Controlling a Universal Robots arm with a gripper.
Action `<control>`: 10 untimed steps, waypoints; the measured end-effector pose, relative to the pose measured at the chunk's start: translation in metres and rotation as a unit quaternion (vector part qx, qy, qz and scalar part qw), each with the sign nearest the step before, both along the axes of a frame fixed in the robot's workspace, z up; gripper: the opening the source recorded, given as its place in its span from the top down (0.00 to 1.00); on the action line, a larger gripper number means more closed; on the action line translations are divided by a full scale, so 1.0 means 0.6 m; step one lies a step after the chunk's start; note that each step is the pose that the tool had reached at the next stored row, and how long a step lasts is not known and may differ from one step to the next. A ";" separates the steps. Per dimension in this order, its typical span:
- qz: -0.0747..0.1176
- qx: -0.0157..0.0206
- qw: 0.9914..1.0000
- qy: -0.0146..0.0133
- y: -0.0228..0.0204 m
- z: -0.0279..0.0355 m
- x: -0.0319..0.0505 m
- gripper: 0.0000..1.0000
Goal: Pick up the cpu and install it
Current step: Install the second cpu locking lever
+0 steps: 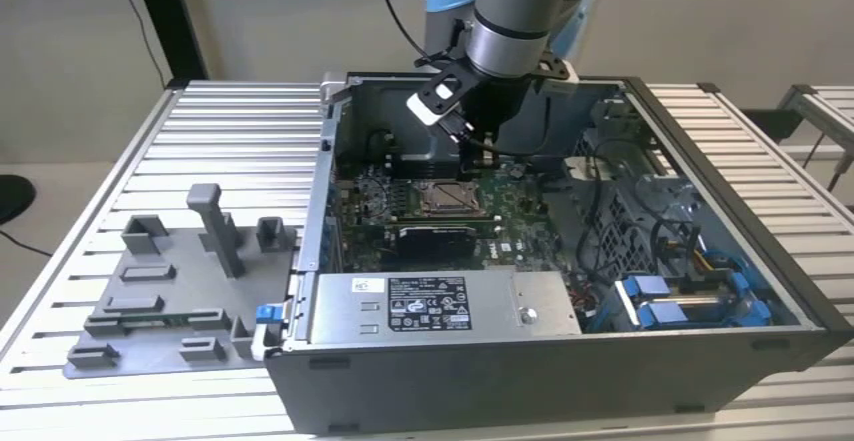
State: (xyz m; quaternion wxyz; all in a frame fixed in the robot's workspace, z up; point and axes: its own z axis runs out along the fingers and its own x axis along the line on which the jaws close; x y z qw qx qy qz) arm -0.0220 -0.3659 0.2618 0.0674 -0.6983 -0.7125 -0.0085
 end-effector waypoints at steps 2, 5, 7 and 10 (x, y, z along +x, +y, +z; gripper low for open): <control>0.000 0.000 1.000 0.000 -0.0006 0.000 -0.005 1.00; 0.000 0.000 1.000 0.000 -0.0042 0.000 -0.011 1.00; 0.000 0.000 1.000 0.000 -0.0088 0.000 -0.014 1.00; 0.000 0.000 1.000 0.000 -0.0117 0.000 -0.016 1.00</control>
